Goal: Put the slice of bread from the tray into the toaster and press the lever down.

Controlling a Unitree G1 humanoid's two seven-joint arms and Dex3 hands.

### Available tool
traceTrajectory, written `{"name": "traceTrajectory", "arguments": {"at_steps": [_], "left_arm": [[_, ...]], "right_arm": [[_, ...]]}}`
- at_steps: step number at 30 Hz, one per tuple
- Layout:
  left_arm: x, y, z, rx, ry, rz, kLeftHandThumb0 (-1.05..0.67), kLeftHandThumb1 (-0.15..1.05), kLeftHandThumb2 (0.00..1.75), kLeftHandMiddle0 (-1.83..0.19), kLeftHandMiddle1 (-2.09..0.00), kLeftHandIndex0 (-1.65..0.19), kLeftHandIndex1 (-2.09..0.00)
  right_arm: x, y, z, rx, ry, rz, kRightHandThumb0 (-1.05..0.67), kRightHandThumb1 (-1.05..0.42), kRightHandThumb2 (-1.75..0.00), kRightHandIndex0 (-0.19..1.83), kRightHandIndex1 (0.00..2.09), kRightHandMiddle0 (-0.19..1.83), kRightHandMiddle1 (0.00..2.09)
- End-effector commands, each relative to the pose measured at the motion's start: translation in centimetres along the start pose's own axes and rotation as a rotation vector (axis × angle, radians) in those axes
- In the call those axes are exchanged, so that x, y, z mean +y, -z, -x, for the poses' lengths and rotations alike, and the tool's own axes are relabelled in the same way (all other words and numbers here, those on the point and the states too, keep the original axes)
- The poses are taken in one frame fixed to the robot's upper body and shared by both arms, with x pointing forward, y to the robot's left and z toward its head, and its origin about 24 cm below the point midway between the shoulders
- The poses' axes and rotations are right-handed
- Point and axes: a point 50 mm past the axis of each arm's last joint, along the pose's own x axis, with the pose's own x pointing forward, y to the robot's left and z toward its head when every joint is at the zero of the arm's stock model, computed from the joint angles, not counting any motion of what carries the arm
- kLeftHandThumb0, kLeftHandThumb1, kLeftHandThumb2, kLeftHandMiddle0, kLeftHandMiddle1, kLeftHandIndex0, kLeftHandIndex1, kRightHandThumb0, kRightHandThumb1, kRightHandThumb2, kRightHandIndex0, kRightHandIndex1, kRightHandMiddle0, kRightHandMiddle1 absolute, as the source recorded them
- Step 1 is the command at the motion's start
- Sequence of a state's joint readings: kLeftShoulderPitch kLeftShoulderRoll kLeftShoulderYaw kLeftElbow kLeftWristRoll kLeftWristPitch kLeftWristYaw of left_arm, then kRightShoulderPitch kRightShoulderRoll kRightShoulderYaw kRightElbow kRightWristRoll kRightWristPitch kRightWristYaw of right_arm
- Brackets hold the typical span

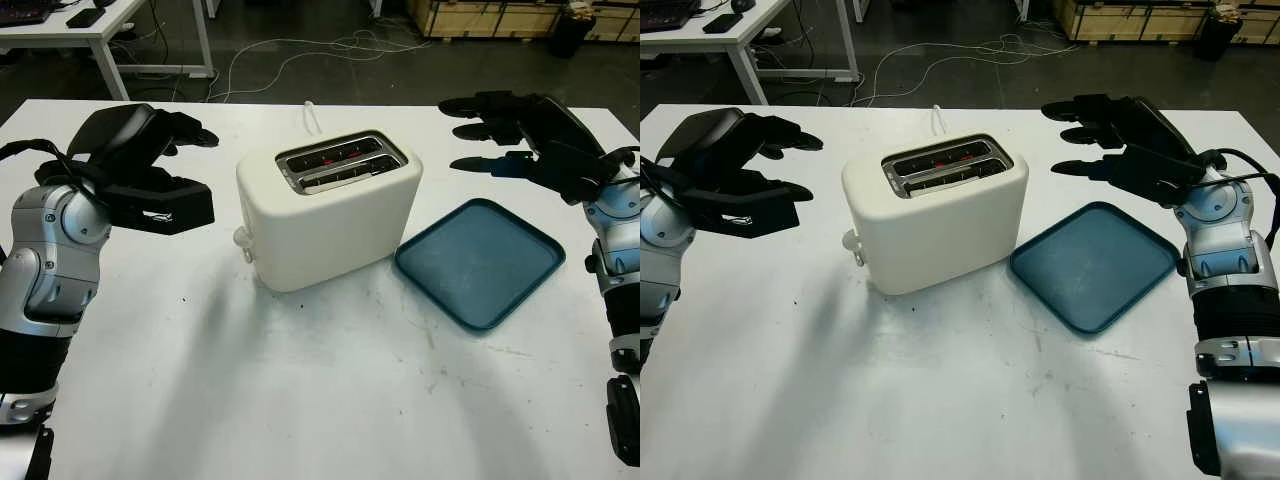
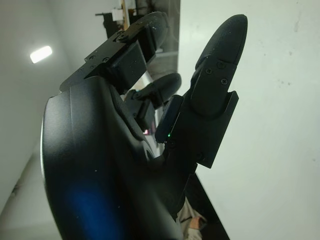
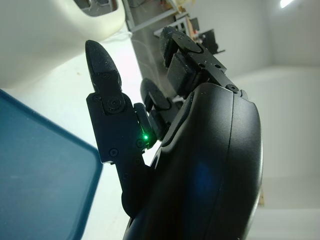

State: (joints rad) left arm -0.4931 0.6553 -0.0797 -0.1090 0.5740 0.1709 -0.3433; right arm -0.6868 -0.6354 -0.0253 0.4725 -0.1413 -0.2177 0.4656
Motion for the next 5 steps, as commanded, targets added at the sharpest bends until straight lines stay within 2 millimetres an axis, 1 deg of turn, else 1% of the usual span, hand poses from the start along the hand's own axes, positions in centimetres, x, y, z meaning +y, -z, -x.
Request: {"name": "traceTrajectory", "arguments": {"at_steps": [1, 5], "left_arm": [[0.03, -0.24, -0.08, -0.013, -0.017, -0.001, -0.63, 0.75, 0.00, -0.60, -0.84, -0.86, -0.04], [-0.07, -0.43, 0.26, -0.021, -0.020, -0.002, -0.62, 0.75, 0.00, -0.61, -0.86, -0.87, -0.03]], "right_arm": [[-0.07, -0.26, 0.03, -0.002, 0.006, 0.010, -0.42, -0.81, 0.00, 0.71, 0.00, 0.60, 0.00], [-0.10, -0.21, 0.48, 0.001, 0.010, 0.001, -0.43, -0.80, 0.00, 0.71, 0.00, 0.60, 0.00]]}}
